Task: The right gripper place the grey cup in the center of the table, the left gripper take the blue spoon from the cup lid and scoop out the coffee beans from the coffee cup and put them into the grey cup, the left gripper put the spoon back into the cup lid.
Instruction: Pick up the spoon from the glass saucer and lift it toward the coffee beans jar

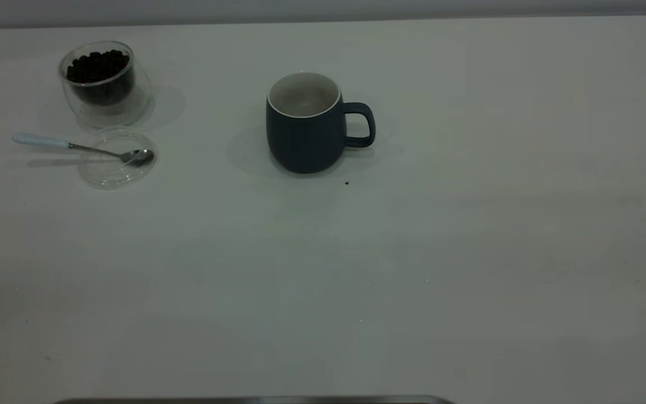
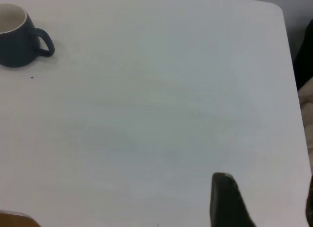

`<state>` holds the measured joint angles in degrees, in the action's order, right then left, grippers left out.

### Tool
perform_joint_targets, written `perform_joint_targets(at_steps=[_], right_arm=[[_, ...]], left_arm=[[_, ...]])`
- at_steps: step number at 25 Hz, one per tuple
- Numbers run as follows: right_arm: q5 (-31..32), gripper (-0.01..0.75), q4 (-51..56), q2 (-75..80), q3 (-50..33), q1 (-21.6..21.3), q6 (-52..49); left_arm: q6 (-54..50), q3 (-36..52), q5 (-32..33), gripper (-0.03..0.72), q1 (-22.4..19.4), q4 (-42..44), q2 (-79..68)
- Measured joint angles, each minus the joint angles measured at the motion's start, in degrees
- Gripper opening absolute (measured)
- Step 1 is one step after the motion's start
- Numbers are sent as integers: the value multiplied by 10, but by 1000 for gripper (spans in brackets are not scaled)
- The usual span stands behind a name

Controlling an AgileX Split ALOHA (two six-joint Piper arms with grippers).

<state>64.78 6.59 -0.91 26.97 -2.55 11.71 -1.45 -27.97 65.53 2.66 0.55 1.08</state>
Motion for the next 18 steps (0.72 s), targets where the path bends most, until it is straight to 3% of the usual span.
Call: perform_joint_targets(at_steps=[8,14,18], right_arm=[[0,358,0,0,0,0,0],[0,358,0,0,0,0,0],[0,358,1,0,0,0,0]], left_arm=[[-27,-35,5,532,0,-1,-26],[-62,-115,-41,515,0,3,-186],[-121,-177,-70,502,0,68,-334]])
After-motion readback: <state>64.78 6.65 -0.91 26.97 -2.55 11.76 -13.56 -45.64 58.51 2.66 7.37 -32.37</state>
